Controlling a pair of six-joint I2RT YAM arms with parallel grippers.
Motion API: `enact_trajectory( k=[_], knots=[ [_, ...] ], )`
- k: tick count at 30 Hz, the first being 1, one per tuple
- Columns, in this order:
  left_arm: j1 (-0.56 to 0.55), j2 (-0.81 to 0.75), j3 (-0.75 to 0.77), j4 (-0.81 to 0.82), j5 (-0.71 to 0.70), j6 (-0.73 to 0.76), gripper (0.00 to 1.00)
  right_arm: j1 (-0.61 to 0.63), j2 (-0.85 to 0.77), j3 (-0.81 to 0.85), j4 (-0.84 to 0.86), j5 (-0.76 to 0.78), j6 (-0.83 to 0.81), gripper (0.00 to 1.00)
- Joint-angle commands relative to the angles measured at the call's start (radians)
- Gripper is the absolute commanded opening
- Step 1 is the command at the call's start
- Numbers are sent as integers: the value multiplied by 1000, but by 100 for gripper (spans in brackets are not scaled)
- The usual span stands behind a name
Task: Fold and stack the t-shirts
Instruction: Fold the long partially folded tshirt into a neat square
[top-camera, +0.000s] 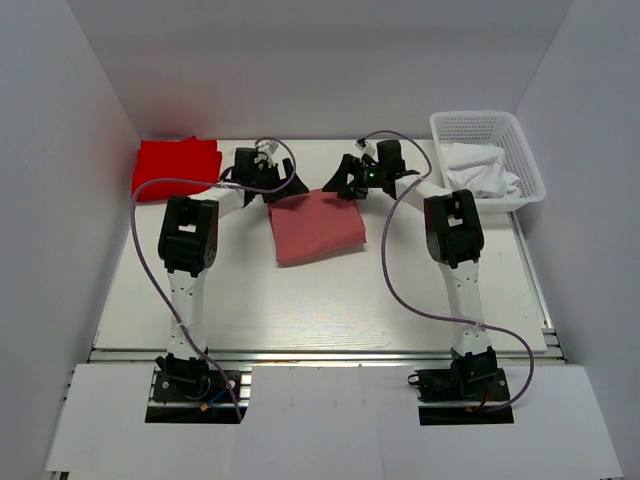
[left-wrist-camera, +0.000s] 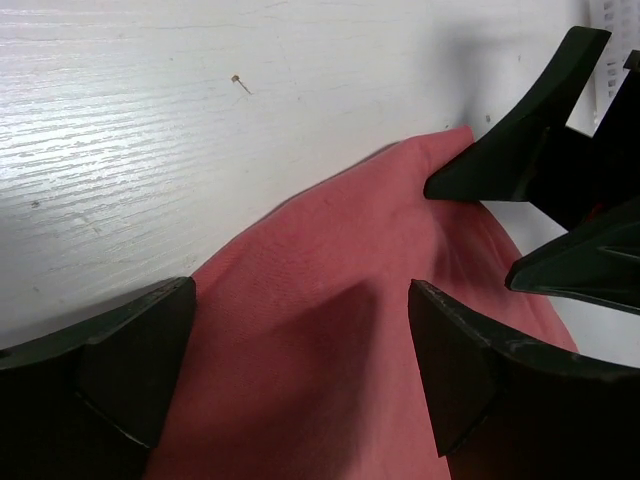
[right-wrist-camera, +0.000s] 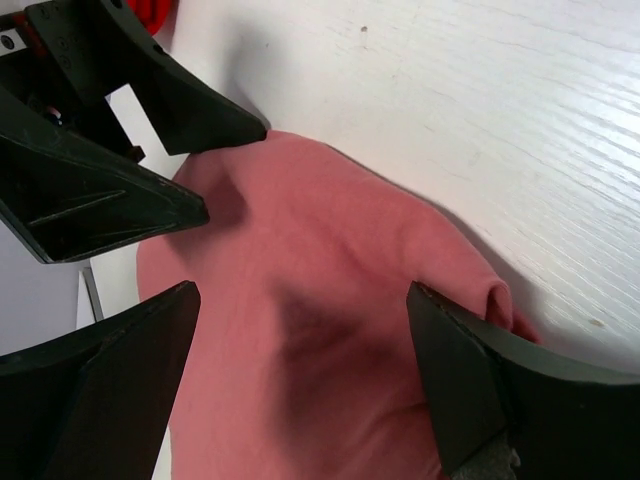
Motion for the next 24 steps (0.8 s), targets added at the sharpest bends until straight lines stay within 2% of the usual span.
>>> enact_trajectory(
  k=[1, 7, 11, 13, 16, 20, 21, 24],
  knots=[
    [0, -10, -19, -78, -56, 33, 98, -14, 19, 36, -48, -14, -32, 90],
    [0, -59, 115, -111, -83, 53, 98, -8, -159, 79, -157, -16, -162, 90],
    [0, -169, 129, -147, -176, 119, 99, -3, -317, 4, -139, -2, -202, 90],
    [-9, -236, 129, -176, -223, 157, 99, -3, -404, -104, -90, -25, -187, 90],
    [-9, -316, 68, -226, -298, 183, 99, 4, -489, -281, -11, -88, -164, 90],
    [-9, -385, -69, -238, -289, 200, 99, 27, -551, -450, 91, -121, -111, 90],
    [-9, -385, -97, -252, -289, 191, 99, 29, -560, -545, 123, -152, -92, 90],
    [-19, -427, -272, -220, -231, 141, 99, 31, -526, -660, 290, -215, -6, 90]
  ],
)
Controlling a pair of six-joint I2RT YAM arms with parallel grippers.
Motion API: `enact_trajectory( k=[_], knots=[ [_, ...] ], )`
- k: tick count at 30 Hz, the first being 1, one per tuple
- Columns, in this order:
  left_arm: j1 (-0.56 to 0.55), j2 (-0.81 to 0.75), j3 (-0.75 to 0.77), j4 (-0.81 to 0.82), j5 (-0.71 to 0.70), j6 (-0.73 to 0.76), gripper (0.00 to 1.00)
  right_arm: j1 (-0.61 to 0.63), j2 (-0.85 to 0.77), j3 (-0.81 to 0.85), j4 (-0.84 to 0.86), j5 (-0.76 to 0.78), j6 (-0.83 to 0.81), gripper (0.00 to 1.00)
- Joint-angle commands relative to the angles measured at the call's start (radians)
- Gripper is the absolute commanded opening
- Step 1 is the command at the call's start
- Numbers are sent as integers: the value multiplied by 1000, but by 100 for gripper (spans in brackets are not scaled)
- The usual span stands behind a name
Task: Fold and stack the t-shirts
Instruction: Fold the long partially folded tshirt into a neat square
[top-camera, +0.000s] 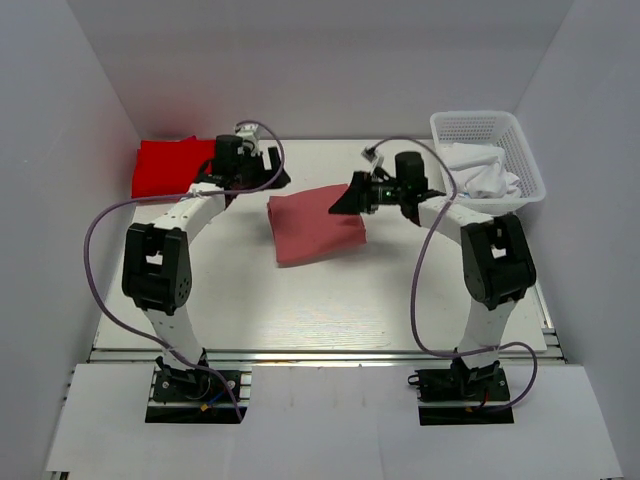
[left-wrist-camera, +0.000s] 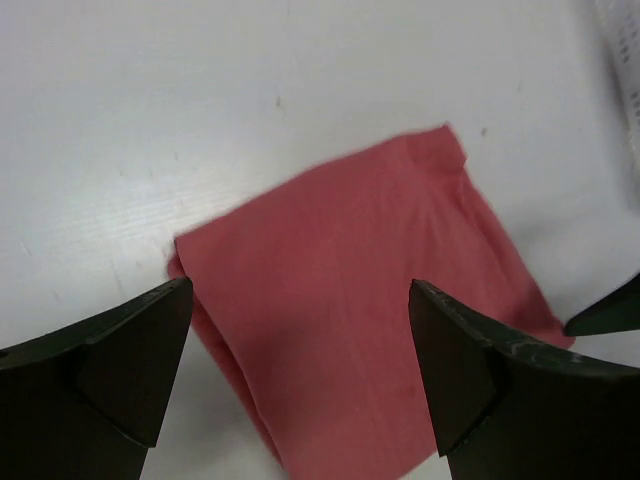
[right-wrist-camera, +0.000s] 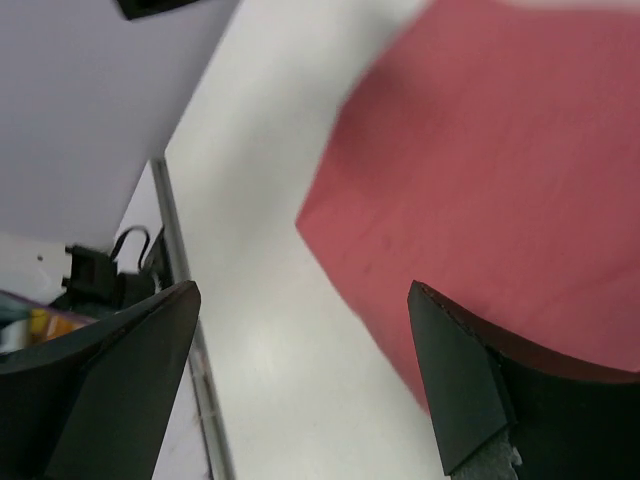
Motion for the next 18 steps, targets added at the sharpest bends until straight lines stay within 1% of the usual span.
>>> enact_trajectory(
  k=[1, 3, 4, 6, 9, 14, 18],
  knots=[
    [-10, -22, -184, -25, 45, -40, 99, 2, 70, -117, 157, -87, 93, 90],
    [-10, -34, -278, 26, 73, -74, 99, 2, 143, -134, 166, -86, 104, 90],
    [-10, -34, -301, 35, 73, -74, 99, -1, 162, -131, 162, -77, 105, 90],
    [-10, -34, -333, 45, 85, -83, 99, -1, 225, -129, 157, -66, 108, 90],
    [-10, -22, -347, 45, 85, -83, 99, -1, 247, -129, 165, -58, 105, 90],
    [-10, -4, -367, 78, 85, -102, 99, 5, 164, -129, 120, -44, 53, 90],
    [-19, 41, -358, 78, 50, -102, 98, 2, 42, -172, 114, -38, 35, 90]
  ],
)
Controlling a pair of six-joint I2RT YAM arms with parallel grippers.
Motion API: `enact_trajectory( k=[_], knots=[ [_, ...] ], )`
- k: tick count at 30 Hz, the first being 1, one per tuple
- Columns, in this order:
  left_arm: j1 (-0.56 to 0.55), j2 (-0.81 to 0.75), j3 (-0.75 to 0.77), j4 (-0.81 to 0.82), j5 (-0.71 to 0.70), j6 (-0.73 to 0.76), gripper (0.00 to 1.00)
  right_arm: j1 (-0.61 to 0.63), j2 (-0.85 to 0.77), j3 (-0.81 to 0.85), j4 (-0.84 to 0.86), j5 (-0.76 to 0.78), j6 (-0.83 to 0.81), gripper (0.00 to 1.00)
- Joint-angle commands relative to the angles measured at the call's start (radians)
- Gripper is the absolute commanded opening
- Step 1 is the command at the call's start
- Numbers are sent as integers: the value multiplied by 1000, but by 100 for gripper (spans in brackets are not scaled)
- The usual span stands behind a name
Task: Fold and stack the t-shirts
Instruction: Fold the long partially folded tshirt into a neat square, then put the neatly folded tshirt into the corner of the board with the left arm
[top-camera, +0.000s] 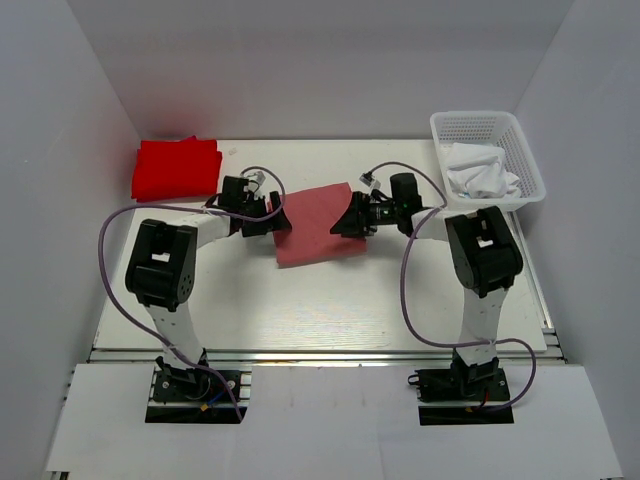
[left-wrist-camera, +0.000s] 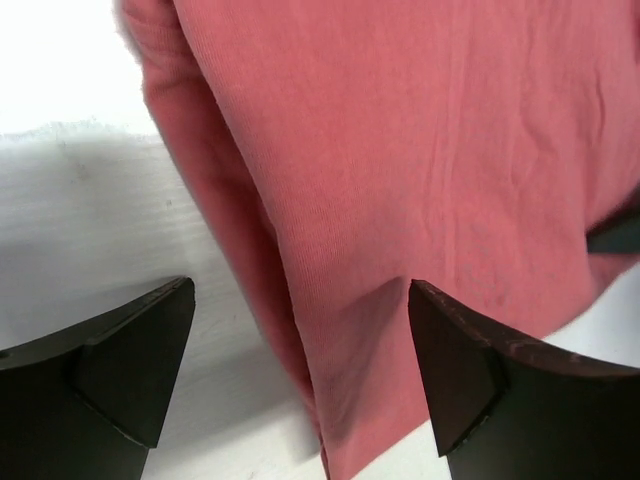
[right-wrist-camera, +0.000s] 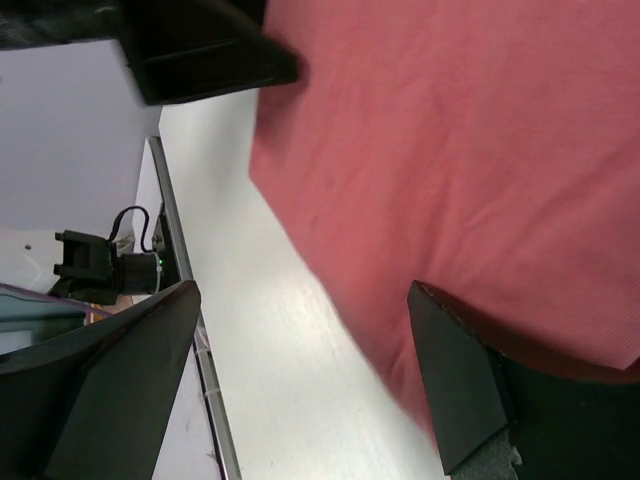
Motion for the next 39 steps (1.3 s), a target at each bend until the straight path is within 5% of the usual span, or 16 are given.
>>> enact_trajectory(
  k=[1, 7, 11, 18, 24, 34, 39],
  knots=[
    [-13, 43, 14, 25, -15, -7, 92, -1, -160, -35, 1, 21, -46, 90],
    [-77, 159, 57, 5, -3, -7, 74, -6, -343, -94, -8, 72, -34, 90],
    [-114, 208, 103, -69, -93, -7, 40, -12, -442, -157, -3, 124, -22, 90],
    [-134, 185, 224, -140, -201, 106, 0, -28, -620, -233, -94, 291, -97, 90],
    [-108, 159, 519, -315, -300, 315, 0, -37, -721, -315, -129, 447, -147, 90],
    [-59, 136, 768, -479, -491, 632, 0, -34, -798, -327, -189, 631, -189, 90],
    [18, 124, 847, -493, -476, 735, 0, -37, -801, -332, -203, 645, -190, 90]
  ],
)
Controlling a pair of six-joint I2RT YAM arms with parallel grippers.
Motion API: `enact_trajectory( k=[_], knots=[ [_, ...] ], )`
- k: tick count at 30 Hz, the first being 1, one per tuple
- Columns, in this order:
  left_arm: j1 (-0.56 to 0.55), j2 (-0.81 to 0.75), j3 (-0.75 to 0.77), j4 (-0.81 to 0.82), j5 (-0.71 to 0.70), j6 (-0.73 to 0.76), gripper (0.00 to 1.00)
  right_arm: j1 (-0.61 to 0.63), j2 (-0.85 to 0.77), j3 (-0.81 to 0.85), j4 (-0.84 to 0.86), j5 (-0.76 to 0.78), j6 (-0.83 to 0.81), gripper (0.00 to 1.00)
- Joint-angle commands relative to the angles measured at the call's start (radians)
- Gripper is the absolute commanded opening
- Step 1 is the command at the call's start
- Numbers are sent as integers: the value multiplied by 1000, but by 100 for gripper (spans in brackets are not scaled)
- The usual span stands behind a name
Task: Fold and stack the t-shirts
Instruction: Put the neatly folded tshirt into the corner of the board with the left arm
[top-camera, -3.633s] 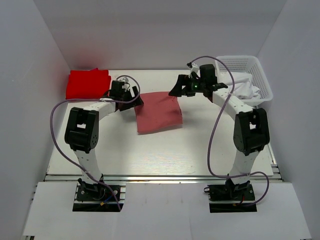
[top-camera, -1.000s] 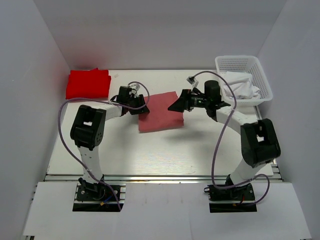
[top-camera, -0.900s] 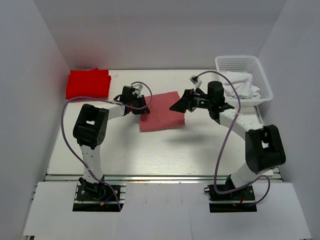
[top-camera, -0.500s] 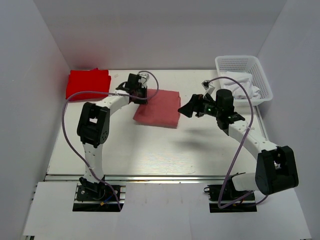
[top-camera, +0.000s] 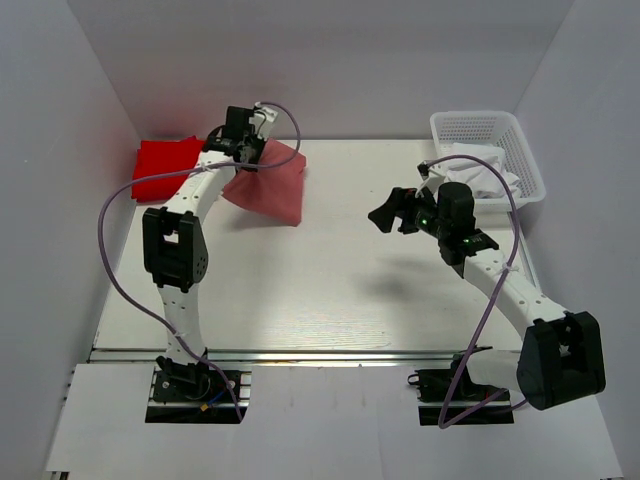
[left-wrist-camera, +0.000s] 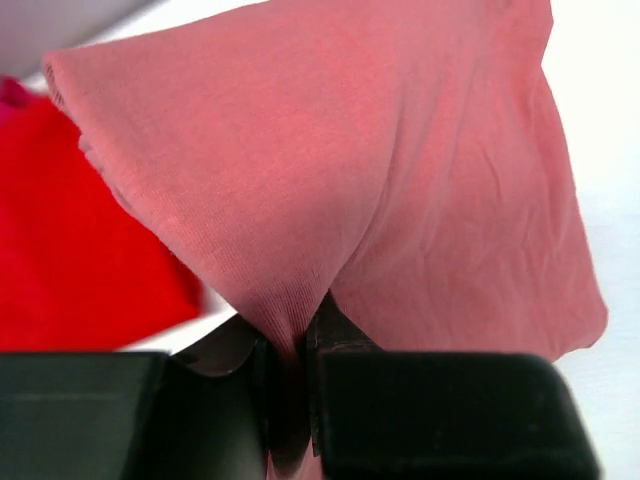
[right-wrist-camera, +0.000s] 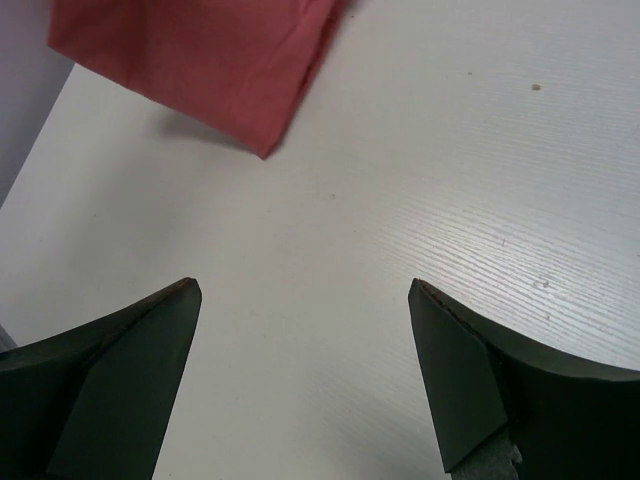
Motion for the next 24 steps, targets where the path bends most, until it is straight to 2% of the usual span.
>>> enact_trajectory(
  k=[1, 7, 16, 24],
  knots=[
    [54, -84, 68, -20, -28, 144, 0, -3, -14, -3, -14, 41, -24, 90],
    [115, -93, 143, -20, 38, 248, 0, -5, 18, 34, -37, 10, -30, 90],
    [217, -43, 327, -81, 89, 257, 0, -2, 52, 85, -32, -48, -26, 90],
    [309, -23, 329, -80, 152, 227, 0, 3, 88, 124, -38, -56, -12, 90]
  ],
)
